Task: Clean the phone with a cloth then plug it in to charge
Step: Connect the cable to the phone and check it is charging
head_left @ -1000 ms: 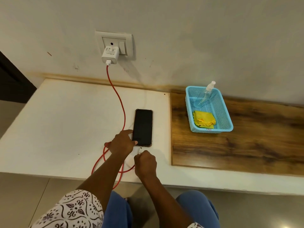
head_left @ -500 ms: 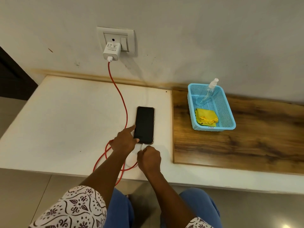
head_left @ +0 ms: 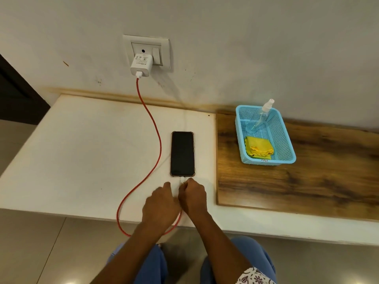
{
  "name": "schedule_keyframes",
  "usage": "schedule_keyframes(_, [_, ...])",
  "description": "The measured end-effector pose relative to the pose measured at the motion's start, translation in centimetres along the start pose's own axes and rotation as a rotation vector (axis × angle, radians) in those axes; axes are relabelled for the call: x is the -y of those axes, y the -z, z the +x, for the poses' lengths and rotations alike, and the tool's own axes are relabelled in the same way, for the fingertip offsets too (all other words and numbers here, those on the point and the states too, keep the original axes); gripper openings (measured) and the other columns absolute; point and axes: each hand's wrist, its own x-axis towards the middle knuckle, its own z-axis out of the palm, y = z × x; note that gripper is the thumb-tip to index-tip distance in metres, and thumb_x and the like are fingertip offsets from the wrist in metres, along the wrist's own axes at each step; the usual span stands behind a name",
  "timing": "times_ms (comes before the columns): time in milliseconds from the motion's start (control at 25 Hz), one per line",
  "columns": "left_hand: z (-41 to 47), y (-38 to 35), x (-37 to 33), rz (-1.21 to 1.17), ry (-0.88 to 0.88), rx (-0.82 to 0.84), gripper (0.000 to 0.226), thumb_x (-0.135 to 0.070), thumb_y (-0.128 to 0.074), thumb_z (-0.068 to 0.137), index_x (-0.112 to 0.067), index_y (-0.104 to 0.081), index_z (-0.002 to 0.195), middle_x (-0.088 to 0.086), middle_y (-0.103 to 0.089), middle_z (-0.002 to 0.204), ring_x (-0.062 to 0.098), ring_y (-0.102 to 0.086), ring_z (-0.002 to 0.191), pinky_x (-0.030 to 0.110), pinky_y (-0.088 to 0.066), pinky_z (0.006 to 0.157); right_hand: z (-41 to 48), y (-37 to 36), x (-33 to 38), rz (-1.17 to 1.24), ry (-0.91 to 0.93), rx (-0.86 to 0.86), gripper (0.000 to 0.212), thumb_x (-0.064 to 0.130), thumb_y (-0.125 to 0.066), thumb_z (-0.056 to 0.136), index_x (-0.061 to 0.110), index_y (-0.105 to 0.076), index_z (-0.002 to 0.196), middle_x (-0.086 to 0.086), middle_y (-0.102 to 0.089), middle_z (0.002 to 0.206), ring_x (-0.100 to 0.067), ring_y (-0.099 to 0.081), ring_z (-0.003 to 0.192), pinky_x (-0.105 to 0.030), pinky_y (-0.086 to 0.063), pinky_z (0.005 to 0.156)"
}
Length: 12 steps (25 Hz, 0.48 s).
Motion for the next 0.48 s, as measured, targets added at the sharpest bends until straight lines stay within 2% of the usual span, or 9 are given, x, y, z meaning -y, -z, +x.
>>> schedule_keyframes(120, [-3.6,2.0,0.8,-0.543,-0.12,0.242,0.04,-0.034,-0.052,0.091,-0.019,-0.05,0.127,0.008,-0.056,0.131,0.027,-0.053,0.121,0.029,-0.042,0.089,0.2,0.2,-0.1,0.008,0.034,-0.008,0.031,0.028,-0.046,0.097,0.006,-0.057,0.116,-0.01,-0.067,0.115,-0.022,-0.064,0.103,-0.024,-0.048,0.09])
schedule_keyframes(200, [-3.9,3.9,2.9,-0.768,-0.145,0.194,0.017,-0.026,-0.055,0.09,-0.025,-0.063,0.105,0.005,-0.065,0.117,0.022,-0.064,0.105,0.026,-0.049,0.08,0.5,0.5,0.0,-0.037,0.05,0.018,0.034,0.029,-0.045,0.097,0.006,-0.055,0.12,-0.01,-0.066,0.118,-0.024,-0.064,0.106,-0.027,-0.048,0.094])
schedule_keyframes(240, [-3.4,4.7,4.2,-0.795,-0.105,0.085,0.011,-0.023,-0.056,0.09,-0.027,-0.065,0.094,0.004,-0.07,0.108,0.018,-0.069,0.09,0.024,-0.053,0.072,0.6,0.6,0.0,-0.064,0.052,0.038,0.036,0.03,-0.045,0.097,0.007,-0.053,0.123,-0.01,-0.065,0.121,-0.025,-0.063,0.109,-0.028,-0.047,0.096])
schedule_keyframes(280, [-2.5,5.2,5.5,-0.706,-0.044,-0.064,0.009,-0.022,-0.057,0.089,-0.026,-0.064,0.085,0.005,-0.072,0.097,0.016,-0.071,0.075,0.023,-0.053,0.064,0.7,0.7,0.1,-0.085,0.056,0.053,0.037,0.03,-0.045,0.097,0.007,-0.051,0.126,-0.01,-0.063,0.123,-0.026,-0.062,0.111,-0.029,-0.046,0.098])
schedule_keyframes(320, [-1.3,5.3,7.0,-0.521,0.011,-0.201,0.008,-0.026,-0.059,0.088,-0.024,-0.062,0.08,0.003,-0.072,0.089,0.016,-0.068,0.067,0.025,-0.05,0.061,0.7,0.7,0.1,-0.099,0.063,0.058,0.039,0.031,-0.045,0.097,0.008,-0.05,0.128,-0.009,-0.062,0.125,-0.026,-0.061,0.113,-0.03,-0.045,0.099])
schedule_keyframes(360, [-0.3,5.1,8.4,-0.319,0.059,-0.272,0.013,-0.034,-0.059,0.086,-0.022,-0.058,0.081,0.002,-0.07,0.085,0.017,-0.064,0.067,0.027,-0.046,0.062,0.7,0.7,0.1,-0.108,0.068,0.059,0.039,0.031,-0.046,0.097,0.009,-0.049,0.129,-0.009,-0.062,0.126,-0.026,-0.061,0.113,-0.03,-0.045,0.1])
schedule_keyframes(400, [0.7,4.7,9.4,-0.163,0.087,-0.262,0.021,-0.041,-0.06,0.085,-0.02,-0.055,0.084,0.002,-0.066,0.084,0.018,-0.06,0.071,0.028,-0.043,0.065,0.6,0.7,0.1,-0.115,0.074,0.06,0.039,0.031,-0.047,0.096,0.009,-0.048,0.129,-0.008,-0.062,0.126,-0.025,-0.061,0.113,-0.03,-0.046,0.099])
schedule_keyframes(480, [2.2,3.8,10.7,-0.037,0.081,-0.158,0.027,-0.043,-0.06,0.084,-0.017,-0.052,0.083,0.002,-0.06,0.083,0.02,-0.057,0.074,0.031,-0.045,0.067,0.6,0.8,0.1,-0.122,0.084,0.071,0.039,0.03,-0.048,0.096,0.009,-0.048,0.129,-0.009,-0.062,0.126,-0.026,-0.061,0.113,-0.03,-0.046,0.098])
